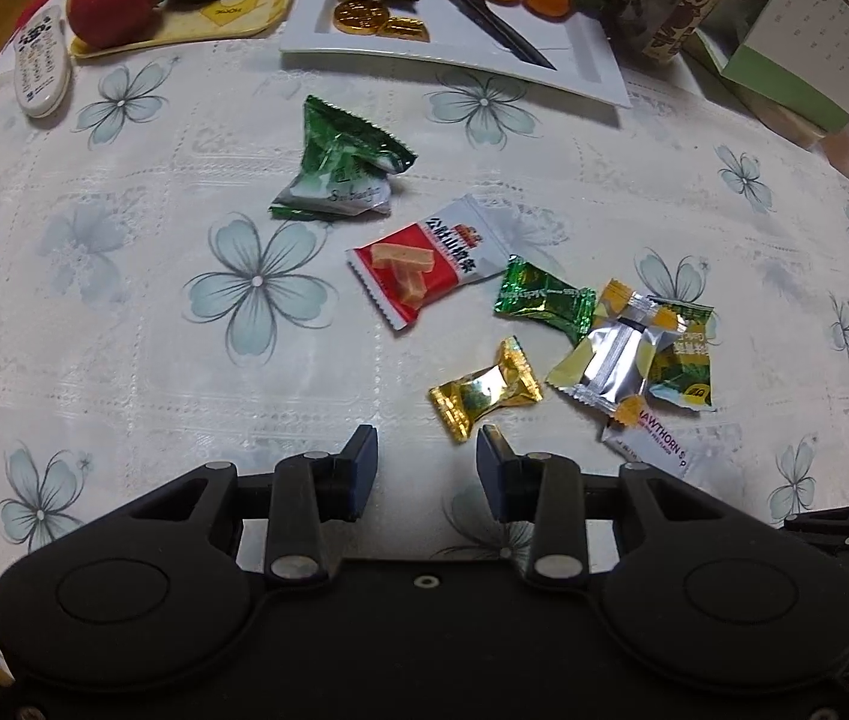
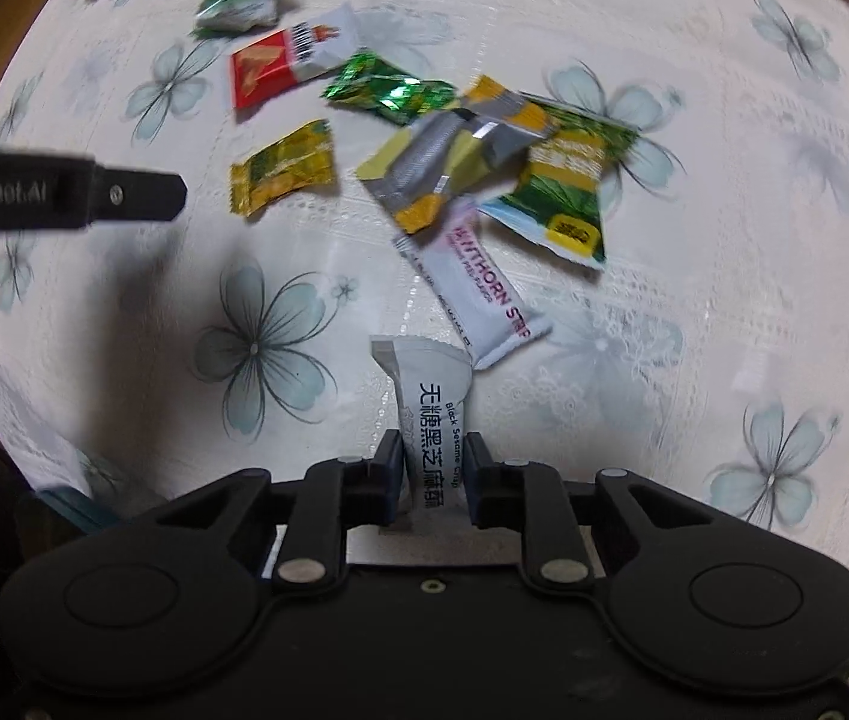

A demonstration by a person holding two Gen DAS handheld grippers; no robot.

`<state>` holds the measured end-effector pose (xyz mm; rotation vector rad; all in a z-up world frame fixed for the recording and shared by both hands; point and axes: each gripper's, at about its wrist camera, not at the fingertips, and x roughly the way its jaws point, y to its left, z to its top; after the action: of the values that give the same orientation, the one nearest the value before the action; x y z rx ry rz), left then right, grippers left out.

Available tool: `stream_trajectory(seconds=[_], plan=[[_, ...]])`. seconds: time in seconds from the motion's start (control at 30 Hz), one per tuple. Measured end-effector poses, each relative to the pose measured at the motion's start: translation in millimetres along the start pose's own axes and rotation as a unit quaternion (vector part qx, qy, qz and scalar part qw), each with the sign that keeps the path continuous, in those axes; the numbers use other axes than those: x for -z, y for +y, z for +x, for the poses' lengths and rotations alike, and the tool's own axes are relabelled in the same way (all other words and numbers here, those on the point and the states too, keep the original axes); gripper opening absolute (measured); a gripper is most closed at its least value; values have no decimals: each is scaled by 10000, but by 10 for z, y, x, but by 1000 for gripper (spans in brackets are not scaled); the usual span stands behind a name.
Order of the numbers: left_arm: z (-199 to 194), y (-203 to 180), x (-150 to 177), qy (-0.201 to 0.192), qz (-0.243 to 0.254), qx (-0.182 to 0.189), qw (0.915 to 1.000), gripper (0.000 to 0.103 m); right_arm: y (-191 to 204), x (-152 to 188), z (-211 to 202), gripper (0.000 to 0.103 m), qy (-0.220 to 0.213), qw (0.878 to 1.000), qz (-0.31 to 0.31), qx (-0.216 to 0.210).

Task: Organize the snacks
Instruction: 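Grasp the gold candy with the left tool while the right tool grasps the white bar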

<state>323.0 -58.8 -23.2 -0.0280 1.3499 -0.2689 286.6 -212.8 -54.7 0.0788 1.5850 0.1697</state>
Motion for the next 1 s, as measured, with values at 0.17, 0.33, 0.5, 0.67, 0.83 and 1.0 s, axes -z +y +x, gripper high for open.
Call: stream_trajectory(seconds=[0.17,0.33,0.5,0.67,0.83,1.0], plan=[[96,-192,-50,-147,380,-30,9992,46,-299,-97,-120,22,60,9955,883,-348],[165,-385,-39,-324,872,-214,9954,46,-533,-119,-260,22,-29,9892,1373,-522],[300,-499,-14,-262,1153,-487,9918,46,-574,-46,-398,22,-127,9876,1472,-528],[391,-470,-50,-198,1026,-522,9932,47,-570,-10,-444,22,-180,9867,1505,-590],[445,-437,-107,-139,722,-427,9964,47,-548,-4,-502,22,-251,9863,1497,-653],[452,-417,-143,-119,609,-384,9973,47,-544,5,-518,22,-255,9862,1508,-631]])
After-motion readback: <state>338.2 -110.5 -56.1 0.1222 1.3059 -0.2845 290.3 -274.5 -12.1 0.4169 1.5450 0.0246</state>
